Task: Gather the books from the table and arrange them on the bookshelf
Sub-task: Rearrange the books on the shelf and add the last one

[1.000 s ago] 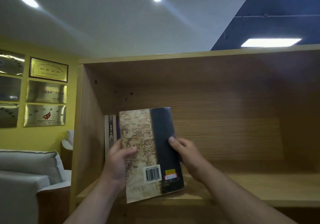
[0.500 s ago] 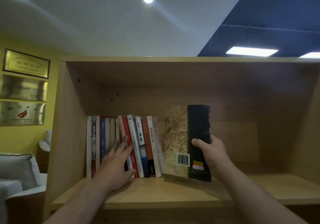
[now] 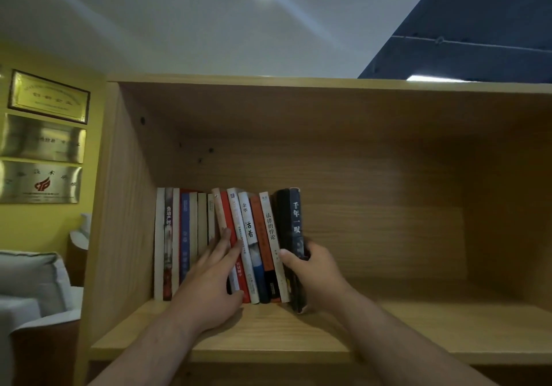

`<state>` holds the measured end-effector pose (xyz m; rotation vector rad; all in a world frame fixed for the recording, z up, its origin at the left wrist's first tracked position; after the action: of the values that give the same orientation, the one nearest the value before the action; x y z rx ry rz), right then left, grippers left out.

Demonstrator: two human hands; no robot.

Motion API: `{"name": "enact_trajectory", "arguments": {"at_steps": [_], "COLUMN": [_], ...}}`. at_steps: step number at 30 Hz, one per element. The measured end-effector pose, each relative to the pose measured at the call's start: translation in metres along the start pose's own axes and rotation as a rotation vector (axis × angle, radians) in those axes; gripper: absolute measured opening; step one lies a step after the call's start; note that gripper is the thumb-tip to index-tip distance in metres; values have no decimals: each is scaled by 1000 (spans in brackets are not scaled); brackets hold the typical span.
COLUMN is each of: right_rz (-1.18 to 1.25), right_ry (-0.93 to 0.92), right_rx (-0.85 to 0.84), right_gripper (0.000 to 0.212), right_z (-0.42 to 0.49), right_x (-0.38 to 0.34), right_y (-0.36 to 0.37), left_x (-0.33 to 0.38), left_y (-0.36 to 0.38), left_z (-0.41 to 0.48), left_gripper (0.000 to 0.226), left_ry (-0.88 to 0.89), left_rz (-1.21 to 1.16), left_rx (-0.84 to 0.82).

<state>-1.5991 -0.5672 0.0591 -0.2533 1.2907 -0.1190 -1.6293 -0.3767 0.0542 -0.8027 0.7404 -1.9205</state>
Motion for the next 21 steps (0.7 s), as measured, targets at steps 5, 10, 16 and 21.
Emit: {"name": "enact_trajectory", "arguments": {"at_steps": [5,10,16,21], "right_rz": [-82,-128,-165,-272], "right_ry": [50,0,-1,-39], "right_rx": [-278,-256,-151,-88], "right_gripper": [57,61,59,70], "right_z": [3,11,19,19], "right_x": [16,6,7,9], "right_y": [20,21,17,13], "left_x": [5,4,6,1], "left_y": [-1,-1,0,-1], "left_z": [-1,-1,-1,-2], "left_gripper": [96,92,91,89], "left_ry": [12,-15,-42,-40], "left_rz": [-71,-103,-146,-205], "left_rx": [1,1,-10,7]}}
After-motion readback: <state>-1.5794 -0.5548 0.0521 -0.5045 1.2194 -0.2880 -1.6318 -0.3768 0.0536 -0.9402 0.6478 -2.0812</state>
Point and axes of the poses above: each hand's wrist, its own z-axis towards the middle knuckle, its own y-axis out of the palm, x = y × z, the point moved 10 cm from there along z, towards the middle knuckle, and after that the axes turned 5 degrees about y, right-handed, at the moved point
